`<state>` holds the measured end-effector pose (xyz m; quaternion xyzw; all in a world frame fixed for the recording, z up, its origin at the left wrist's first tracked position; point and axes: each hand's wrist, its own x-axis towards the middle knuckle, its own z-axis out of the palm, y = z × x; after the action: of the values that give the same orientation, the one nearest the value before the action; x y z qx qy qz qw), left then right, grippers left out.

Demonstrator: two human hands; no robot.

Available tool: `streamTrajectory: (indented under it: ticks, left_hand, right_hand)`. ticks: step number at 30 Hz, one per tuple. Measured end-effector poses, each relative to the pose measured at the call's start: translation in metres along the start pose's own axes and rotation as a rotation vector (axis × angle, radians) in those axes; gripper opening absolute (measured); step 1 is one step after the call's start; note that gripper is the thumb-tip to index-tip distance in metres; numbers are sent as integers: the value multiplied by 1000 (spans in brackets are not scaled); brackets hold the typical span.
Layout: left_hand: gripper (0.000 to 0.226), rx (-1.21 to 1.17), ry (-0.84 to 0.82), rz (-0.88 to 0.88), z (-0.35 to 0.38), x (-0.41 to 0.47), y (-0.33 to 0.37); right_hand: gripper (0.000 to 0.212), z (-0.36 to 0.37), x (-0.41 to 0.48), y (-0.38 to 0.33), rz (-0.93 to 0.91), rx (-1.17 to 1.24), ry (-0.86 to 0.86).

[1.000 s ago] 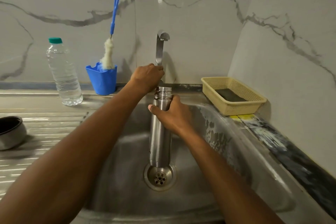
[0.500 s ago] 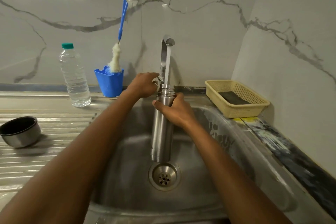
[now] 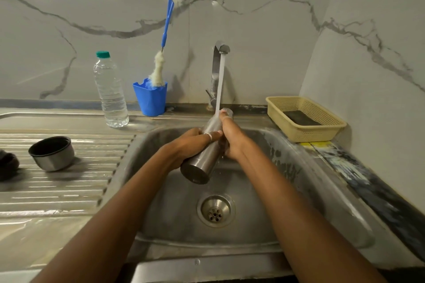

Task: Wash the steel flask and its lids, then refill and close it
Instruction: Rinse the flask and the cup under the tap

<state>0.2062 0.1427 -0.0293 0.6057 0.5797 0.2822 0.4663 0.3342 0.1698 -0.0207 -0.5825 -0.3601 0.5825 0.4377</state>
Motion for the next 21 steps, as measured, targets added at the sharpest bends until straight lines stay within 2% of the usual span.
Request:
streamTrajectory:
  ticks: [3, 6, 9, 11, 13, 15, 17, 19, 21]
  left_hand:
    - [58, -30, 12, 32, 0, 4, -4]
    - [51, 39, 10, 93, -6, 8, -7]
    - [68, 226, -2, 133, -9, 12, -15]
    - [73, 329, 94, 176, -4, 13, -20]
    - [64, 349, 224, 228, 2, 14, -23]
    - [55, 210, 234, 208, 0, 18, -23]
    - [48, -16, 109, 187, -6, 18, -22]
    - [45, -164, 6, 166, -11, 12, -21]
    - [48, -243, -26, 168, -10, 7, -19]
  right_hand:
    - [41, -8, 0, -1, 0, 21, -75]
    - [44, -3, 1, 0, -87, 31, -88]
    - [49, 5, 3, 5, -161, -27, -43]
    - [57, 11, 0, 6, -185, -97, -32]
    - [62, 15, -1, 7, -230, -178, -35]
    - [58, 14, -4, 3, -305, -206, -37]
    - [47, 9, -7, -2, -369, -195, -87]
    - [52, 4, -7, -4, -378, -197, -152]
    - [58, 4, -5, -1, -363, -199, -141]
